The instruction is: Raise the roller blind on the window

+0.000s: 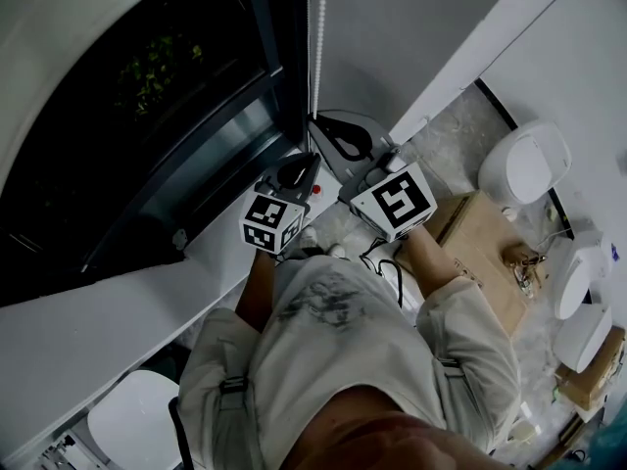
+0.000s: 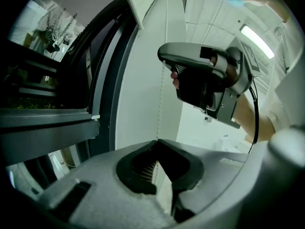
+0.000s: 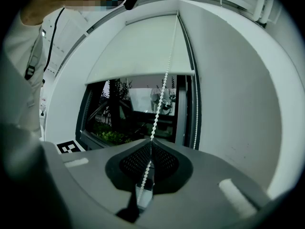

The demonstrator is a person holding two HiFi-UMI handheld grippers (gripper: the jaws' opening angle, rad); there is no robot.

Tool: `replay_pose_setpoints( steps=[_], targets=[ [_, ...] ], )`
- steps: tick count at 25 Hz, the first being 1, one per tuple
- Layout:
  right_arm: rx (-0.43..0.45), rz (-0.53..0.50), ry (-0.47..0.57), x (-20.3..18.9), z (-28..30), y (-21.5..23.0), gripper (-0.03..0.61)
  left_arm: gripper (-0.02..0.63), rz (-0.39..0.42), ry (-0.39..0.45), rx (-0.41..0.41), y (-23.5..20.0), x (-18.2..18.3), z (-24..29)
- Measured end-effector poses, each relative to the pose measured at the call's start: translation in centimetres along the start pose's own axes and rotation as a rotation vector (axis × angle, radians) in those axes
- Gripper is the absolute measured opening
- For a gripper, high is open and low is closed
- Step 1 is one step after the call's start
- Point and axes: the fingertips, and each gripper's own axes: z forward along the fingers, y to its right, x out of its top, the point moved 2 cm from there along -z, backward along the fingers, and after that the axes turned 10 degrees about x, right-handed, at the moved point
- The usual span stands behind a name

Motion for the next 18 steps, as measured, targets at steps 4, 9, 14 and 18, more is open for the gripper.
replay_pose_setpoints(
  steps=[4, 9, 14, 18],
  targets=[
    [0.0, 0.024, -0.037, -1.5, 0.0, -0.2, 0.011, 0.011, -0.013, -0.025, 0.0, -0.1, -1.4, 0.3],
    [0.018, 0.068, -0.035, -2.8, -0.1, -0.4, 0.009, 0.011, -0.028, -0.038, -0.004, -0.1, -2.6, 0.7],
    [0.026, 0.095, -0.058, -4.1, 0.1, -0.6, 0.009, 0.011, -0.036, -0.066, 0.0, -0.6, -3.9, 1.1],
    [0.029, 0.128, -0.08, -5.8, 0.2, -0.7, 0.011, 0.011, -0.05, -0.094, -0.001, -0.8, -5.4, 1.5]
  ],
)
